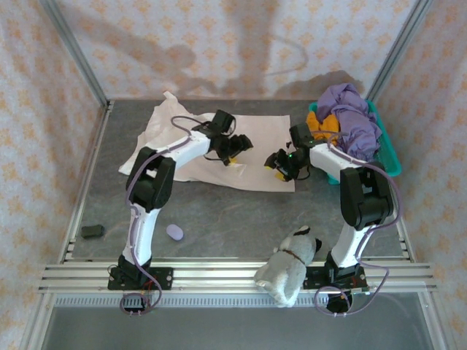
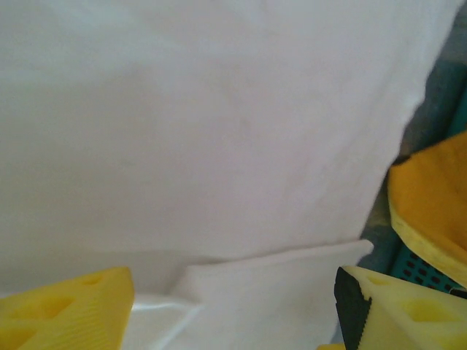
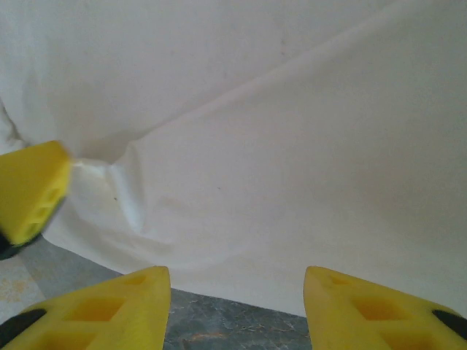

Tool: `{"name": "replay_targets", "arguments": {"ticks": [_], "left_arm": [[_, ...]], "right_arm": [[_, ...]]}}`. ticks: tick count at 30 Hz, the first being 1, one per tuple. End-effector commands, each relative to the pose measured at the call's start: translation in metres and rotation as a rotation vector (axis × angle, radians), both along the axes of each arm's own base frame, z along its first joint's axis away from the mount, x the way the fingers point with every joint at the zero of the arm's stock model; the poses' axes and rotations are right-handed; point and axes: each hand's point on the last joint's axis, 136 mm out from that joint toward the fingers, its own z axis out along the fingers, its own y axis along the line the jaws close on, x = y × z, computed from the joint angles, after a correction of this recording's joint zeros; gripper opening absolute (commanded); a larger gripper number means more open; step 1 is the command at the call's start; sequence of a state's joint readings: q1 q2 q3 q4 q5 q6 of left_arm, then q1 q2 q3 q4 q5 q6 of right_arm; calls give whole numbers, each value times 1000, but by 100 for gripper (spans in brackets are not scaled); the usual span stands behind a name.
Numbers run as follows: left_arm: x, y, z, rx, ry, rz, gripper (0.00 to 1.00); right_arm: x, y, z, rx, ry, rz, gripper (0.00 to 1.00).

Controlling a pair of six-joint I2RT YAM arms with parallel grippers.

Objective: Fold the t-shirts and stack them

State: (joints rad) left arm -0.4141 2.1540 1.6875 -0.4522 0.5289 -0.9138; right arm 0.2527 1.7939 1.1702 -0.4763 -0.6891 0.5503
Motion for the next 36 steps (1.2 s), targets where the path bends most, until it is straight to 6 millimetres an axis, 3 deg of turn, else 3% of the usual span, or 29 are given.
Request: {"name": "replay_targets", "arguments": {"ticks": [1,4,7,9,13,16,17,20,24,30,36], "left_arm": [[-11,88,49,155,-34,43,74],[-35,160,46,234,19,101,74],[-58,223,25,259,103,174,74],[-66,253,11,254,137,219,74],[-67,288,-9,251,162,283,74],[-61,302,-19,259,167,279,74],[-59,305,-33,262,198,276,74],[-55,314,-47,276,232,271,74],[-63,329,-64,325,287,286,74],[-102,337,-84,366,406,284,75],[-152,339,-81,412,464,301,75]], "right_arm": [[-7,4,-2,14,6,0,51],[-10,3,-11,12,22,-6,51],[-13,3,-17,14,30,-11,51],[-14,3,-20,16,37,-15,51],[-17,1,-27,9,54,-18,51],[-20,-1,-32,-4,64,-21,51],[-22,-2,-34,-9,71,-24,51],[-26,-4,-40,-18,89,-30,51],[-34,-9,-48,-40,120,-46,51],[-55,-21,-60,-85,186,-95,51],[-80,-34,-65,-134,232,-117,51]]}}
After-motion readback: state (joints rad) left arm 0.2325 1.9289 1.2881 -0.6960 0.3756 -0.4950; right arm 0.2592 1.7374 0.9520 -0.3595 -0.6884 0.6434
